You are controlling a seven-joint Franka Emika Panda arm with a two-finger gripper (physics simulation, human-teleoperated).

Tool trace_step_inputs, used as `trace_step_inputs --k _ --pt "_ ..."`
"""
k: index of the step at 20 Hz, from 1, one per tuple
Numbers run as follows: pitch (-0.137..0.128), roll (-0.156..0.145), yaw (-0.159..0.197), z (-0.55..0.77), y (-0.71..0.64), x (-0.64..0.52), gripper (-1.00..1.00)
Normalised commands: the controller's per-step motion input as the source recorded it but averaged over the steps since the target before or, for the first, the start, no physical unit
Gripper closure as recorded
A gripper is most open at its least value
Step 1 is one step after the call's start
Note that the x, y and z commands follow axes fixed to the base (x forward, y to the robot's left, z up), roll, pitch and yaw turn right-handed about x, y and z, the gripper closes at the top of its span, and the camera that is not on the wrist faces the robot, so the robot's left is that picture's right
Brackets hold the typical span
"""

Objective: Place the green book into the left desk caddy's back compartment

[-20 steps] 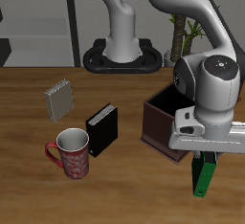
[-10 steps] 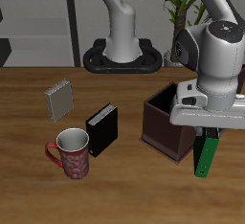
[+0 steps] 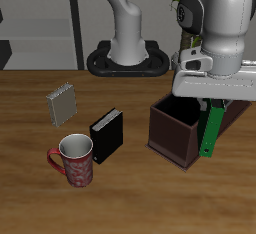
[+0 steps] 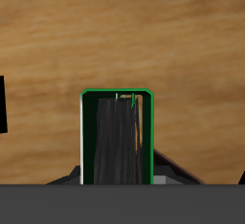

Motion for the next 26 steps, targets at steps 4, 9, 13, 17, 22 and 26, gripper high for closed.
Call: trace_step_inputs --k 4,9,13,17,22,26 --pt "-0.088 -0.02 0.006 0.66 -0.16 -0.41 1.0" --pt "-0.06 -0.01 0.003 0.44 -0.12 -0.35 1.0" --pt "-0.042 -0.016 -0.017 0.38 -0.1 -0.45 1.0" --pt "-0.035 0.008 0.01 0.21 -0.01 -0.33 1.0" --pt "-0.011 0.005 -0.012 0.16 -0.08 -0.37 1.0" --pt "0.009 -0.012 0.012 0.02 -0.03 -0.25 1.0"
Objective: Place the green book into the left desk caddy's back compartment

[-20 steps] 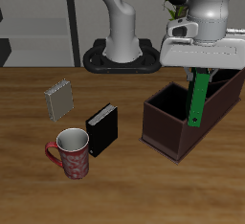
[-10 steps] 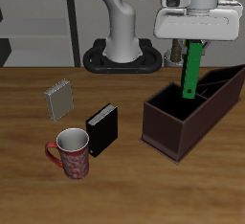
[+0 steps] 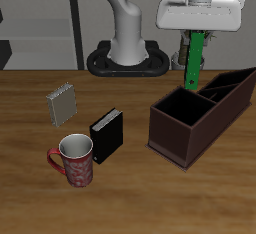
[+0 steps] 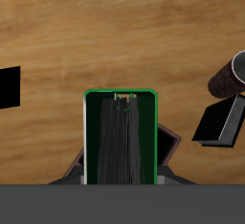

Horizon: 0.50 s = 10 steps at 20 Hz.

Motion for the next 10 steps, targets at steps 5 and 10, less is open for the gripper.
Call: trace_step_inputs --k 5,10 --pt "0.021 -0.018 -0.034 0.06 -0.06 -0.32 1.0" --pt "-0.002 -0.023 0.002 0.11 0.01 -0.3 1.0"
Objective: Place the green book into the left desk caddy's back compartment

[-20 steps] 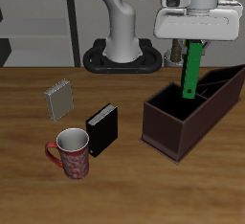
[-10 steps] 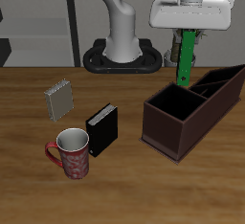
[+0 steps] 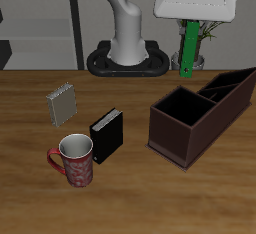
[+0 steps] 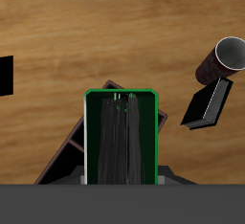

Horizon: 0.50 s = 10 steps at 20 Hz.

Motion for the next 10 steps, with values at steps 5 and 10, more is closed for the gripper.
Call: trace_step_inputs --k 5,10 --pt "0.025 -0.039 -0.08 0.07 -0.04 -0.28 1.0" --pt "0.003 0.016 -0.047 0.04 0.15 -0.28 1.0"
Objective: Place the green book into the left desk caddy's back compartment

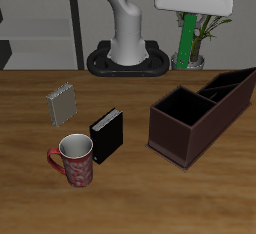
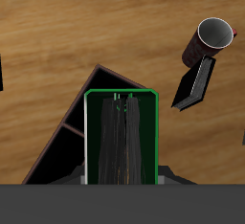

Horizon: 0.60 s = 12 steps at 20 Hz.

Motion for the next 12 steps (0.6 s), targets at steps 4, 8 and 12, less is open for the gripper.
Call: trace_step_inputs --k 4,8,12 --pt "0.01 -0.013 -0.051 -0.01 0.11 -0.18 1.0" --pt "0.022 -0.01 -0.07 -0.03 0.08 -0.11 1.0" --pt "0.028 -0.005 -0.053 -0.06 0.07 0.0 1.0"
